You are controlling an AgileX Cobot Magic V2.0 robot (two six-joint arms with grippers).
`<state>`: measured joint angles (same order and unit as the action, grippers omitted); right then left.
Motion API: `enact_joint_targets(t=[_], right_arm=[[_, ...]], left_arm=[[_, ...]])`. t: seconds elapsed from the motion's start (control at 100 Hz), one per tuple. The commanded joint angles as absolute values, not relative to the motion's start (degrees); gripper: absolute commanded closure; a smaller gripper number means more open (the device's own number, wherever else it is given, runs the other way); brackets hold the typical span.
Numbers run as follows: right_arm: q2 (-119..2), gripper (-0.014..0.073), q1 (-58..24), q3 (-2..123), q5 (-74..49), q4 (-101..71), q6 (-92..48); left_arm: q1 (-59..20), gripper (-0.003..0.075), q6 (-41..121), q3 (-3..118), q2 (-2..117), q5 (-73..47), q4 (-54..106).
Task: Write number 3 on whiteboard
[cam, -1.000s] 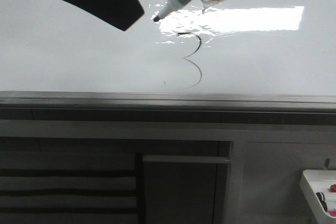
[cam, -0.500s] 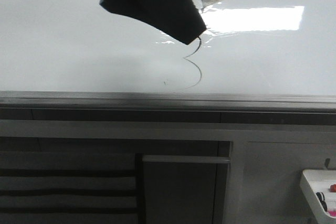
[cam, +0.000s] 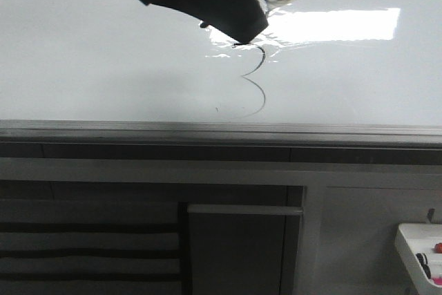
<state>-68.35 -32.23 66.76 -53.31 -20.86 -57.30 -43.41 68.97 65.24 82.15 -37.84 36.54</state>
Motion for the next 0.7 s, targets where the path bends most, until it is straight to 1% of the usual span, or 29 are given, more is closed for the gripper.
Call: enact_joint_targets(t=[0.0,0.11,0.18,0.25,0.3,0.33,0.37,0.4,0.46,0.56,0.63,0.69], right_arm=[[-66.8,0.0594,-32.4,68.7,-50.9,-22.7,-57.9],[-66.8,0.0594,-32.4,68.7,-50.7,-22.7,-57.9],[-66.8,0.0568,-32.4,68.7,-50.7,-22.7,-57.9],[-66.8,0.0468,-32.4,68.7,-50.8,-22.7,-57.9],[-66.8,0.0354,-32.3,68.7,-50.8,-22.7,-57.9],[-66.8,0.0305,-32.2,68.7,-51.0,-22.6,-57.9],[-66.8,0.0254,-32.2,68.7,-51.0,-22.3,-57.6],[-66.6,0.0235,-32.2,68.8,-51.0,-21.4,-57.0],[-65.6,0.0235,-31.8,69.2,-50.2,-18.5,-53.8],[-62.4,0.0237,-29.7,69.6,-49.2,-11.8,-43.6],[-60.0,0.0237,-27.1,69.6,-49.2,-8.8,-37.0],[-58.2,0.0237,-24.5,69.6,-50.9,-8.1,-35.2]], left_arm=[[-43.7,0.0733,68.7,67.2,80.5,-35.6,39.0],[-43.7,0.0739,68.7,67.2,80.5,-35.6,39.0],[-43.7,0.0739,68.7,67.2,80.5,-35.6,39.0],[-43.7,0.0739,68.7,67.2,80.5,-35.6,39.0],[-43.7,0.0739,68.7,67.2,80.5,-35.6,39.0],[-43.5,0.0739,68.7,67.2,80.5,-35.3,39.0],[-43.2,0.0739,68.0,67.2,80.5,-34.9,39.0],[-42.6,0.0739,67.2,67.2,80.5,-33.9,38.8],[-41.2,0.0739,65.4,67.2,80.5,-32.6,38.8],[-37.2,0.0739,61.1,67.1,79.8,-30.6,38.6],[-33.7,0.0739,58.7,66.3,78.7,-30.1,38.6],[-30.5,0.0739,57.0,64.8,76.9,-28.5,38.6]])
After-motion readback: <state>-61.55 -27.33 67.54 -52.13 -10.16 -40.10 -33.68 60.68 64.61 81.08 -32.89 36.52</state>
